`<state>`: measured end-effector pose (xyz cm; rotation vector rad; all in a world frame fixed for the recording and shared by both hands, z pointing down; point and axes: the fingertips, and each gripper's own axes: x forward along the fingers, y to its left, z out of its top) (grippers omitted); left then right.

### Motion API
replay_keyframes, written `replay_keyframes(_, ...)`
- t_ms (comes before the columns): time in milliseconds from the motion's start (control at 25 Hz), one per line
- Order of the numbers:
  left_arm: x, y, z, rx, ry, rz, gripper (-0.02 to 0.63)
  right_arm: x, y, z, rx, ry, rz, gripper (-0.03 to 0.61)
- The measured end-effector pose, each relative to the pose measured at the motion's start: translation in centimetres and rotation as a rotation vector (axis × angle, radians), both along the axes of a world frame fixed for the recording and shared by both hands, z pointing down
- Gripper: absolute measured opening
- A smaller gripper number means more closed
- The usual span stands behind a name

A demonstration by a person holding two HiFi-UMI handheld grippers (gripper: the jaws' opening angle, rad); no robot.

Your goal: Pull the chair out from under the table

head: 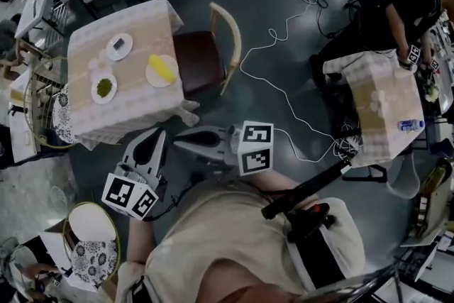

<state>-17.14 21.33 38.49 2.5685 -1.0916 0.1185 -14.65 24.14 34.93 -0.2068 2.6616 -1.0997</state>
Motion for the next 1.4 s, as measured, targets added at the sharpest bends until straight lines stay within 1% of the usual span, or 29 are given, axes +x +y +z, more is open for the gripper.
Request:
replay_keyframes(160,3.4,-4.0,-0.3,0.001,-0.023,0.007,0.005,3.8,-3.7,-0.2,0.0,-0.012,0.018,0.012)
replay_keyframes(360,6.1,-7.7,-0.6,-0.001,-0.039,-0.011,0.005,6.9,-7.5,0.0,-0.017,-0.016,0.013,0.012)
replay_keyframes(520,7.8,-10.0,-1.2,0.014,-0.07,-0.043,0.005,9.1,-10.0,-0.3,0.008,0.001,-0.011,0.012)
replay_keyframes(680,9.2,-11.9,-1.3,0.014,-0.094,-0.056,0.005,10.4,-12.2,-0.4,0.028,0.009,-0.035,0.012)
replay_keyframes(840,9.8,-13.0,-1.2,0.022,-0.119,-0.063,0.005,10.6,-13.2,-0.3,0.024,0.007,-0.072,0.012)
replay_keyframes(1000,9.1,-14.0,-1.0,0.013,-0.105,-0.06,0.005,9.7,-13.7,-0.2,0.026,0.021,-0.097,0.012)
replay_keyframes(1200,6.9,-15.1,-0.6,0.031,-0.073,-0.023,0.005,7.5,-14.8,0.2,0.035,0.054,-0.051,0.012)
replay_keyframes(1400,3.9,-17.2,-0.8,0.042,-0.039,0.016,0.005,4.6,-16.3,0.0,0.023,0.079,0.01,0.012)
